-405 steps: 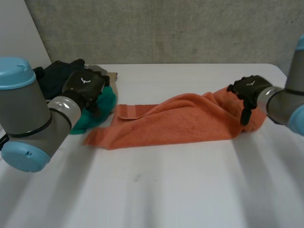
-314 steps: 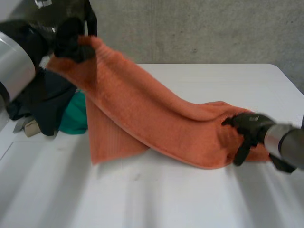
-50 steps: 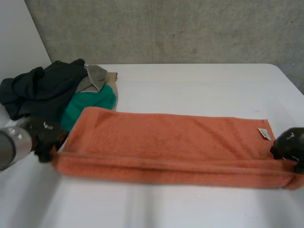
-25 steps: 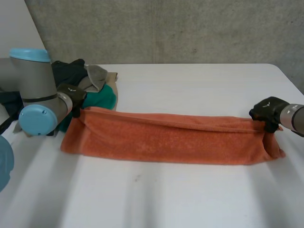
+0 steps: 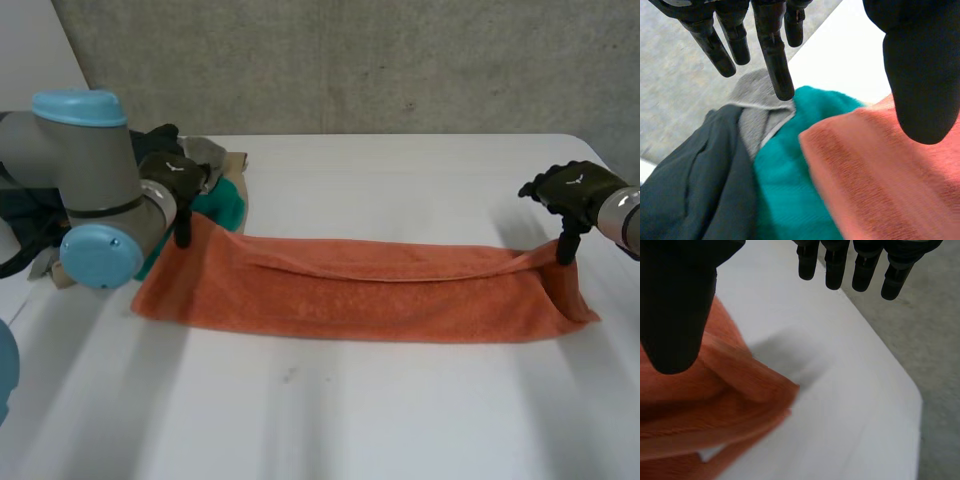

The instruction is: Fold the laundry.

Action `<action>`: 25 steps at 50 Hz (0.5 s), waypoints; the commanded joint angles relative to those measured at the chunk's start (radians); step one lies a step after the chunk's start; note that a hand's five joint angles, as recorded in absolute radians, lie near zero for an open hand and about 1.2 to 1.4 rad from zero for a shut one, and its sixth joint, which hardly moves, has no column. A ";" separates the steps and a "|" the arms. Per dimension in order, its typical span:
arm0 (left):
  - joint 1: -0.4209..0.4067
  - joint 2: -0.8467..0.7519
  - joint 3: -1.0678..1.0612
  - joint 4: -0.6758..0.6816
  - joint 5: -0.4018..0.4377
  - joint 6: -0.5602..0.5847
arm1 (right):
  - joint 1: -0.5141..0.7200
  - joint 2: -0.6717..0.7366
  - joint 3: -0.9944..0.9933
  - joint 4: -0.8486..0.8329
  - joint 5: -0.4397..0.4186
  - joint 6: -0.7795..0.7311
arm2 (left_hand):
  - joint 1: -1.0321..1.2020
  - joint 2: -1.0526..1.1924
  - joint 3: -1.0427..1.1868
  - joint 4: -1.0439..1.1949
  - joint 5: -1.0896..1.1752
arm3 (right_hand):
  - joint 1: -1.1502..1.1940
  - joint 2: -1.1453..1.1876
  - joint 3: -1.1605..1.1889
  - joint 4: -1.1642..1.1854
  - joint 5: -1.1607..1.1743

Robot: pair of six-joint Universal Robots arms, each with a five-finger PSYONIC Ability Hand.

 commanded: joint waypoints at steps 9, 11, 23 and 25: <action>-0.033 -0.223 0.110 0.158 0.041 0.169 | 0.044 0.215 -0.042 -0.261 -0.017 0.038 | -0.010 -0.591 -0.033 -0.022 -0.045 | -0.047 -0.028 -0.029 -0.031 -0.041; -0.031 -0.256 0.159 0.161 0.031 0.172 | 0.055 0.244 -0.065 -0.310 0.003 0.058 | -0.010 -0.591 -0.033 -0.022 -0.045 | -0.047 -0.028 -0.029 -0.031 -0.041; 0.013 -0.451 0.563 0.171 -0.069 0.229 | 0.101 0.398 -0.226 -0.623 0.196 0.193 | 0.143 -0.438 0.121 0.132 0.109 | -0.047 -0.028 -0.029 -0.031 -0.041; 0.015 -0.455 0.597 0.142 -0.065 0.222 | 0.104 0.404 -0.245 -0.593 0.207 0.196 | 0.140 -0.441 0.118 0.129 0.106 | -0.047 -0.028 -0.029 -0.031 -0.041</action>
